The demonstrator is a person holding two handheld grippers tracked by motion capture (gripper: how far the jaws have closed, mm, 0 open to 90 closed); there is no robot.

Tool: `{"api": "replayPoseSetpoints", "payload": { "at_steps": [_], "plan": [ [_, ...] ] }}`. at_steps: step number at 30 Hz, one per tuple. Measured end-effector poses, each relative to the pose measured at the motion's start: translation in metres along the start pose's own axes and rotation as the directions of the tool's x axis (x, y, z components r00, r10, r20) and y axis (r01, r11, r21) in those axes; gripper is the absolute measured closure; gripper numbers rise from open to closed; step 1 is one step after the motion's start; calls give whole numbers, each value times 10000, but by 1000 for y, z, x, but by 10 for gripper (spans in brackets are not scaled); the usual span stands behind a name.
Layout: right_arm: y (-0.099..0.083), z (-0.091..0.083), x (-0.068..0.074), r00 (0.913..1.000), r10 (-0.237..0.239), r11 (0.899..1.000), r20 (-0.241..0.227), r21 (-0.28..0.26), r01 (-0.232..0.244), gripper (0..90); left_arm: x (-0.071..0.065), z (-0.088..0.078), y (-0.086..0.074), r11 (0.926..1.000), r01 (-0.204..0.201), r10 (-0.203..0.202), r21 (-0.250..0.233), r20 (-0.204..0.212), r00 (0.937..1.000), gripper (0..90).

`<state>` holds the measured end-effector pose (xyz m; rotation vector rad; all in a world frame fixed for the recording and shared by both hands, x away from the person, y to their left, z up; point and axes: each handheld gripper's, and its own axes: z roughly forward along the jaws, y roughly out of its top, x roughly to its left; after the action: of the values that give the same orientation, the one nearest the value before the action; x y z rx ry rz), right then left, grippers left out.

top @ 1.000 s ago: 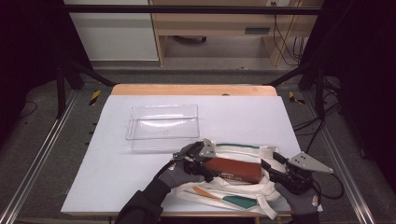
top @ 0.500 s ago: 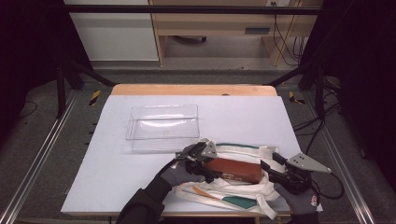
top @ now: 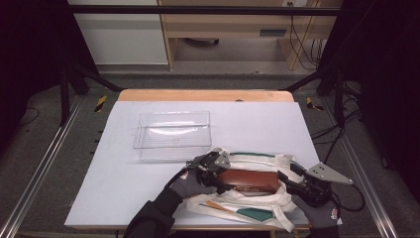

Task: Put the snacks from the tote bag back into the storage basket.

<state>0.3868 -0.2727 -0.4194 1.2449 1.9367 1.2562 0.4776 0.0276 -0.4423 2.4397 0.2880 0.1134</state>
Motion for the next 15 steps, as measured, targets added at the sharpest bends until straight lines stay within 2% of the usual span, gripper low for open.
{"api": "replayPoseSetpoints", "payload": {
  "at_steps": [1,8,12,15],
  "plan": [
    [0,-1,-1,10000,44,10000,25,-21,-44,455,-1,-2,1,10000,44,-44,83,10,10000,339],
    [1,-6,-3,9999,100,9998,80,-189,-98,455,-5,-12,2,9977,513,-496,-440,399,9980,374],
    [1,-5,-3,9999,103,9998,84,-180,-101,455,-12,-12,1,9989,358,-353,-304,159,9993,380],
    [0,-5,-3,9999,93,9999,56,-139,-92,455,-16,-8,-7,9984,381,-381,-429,15,9993,378]
  ]
}}
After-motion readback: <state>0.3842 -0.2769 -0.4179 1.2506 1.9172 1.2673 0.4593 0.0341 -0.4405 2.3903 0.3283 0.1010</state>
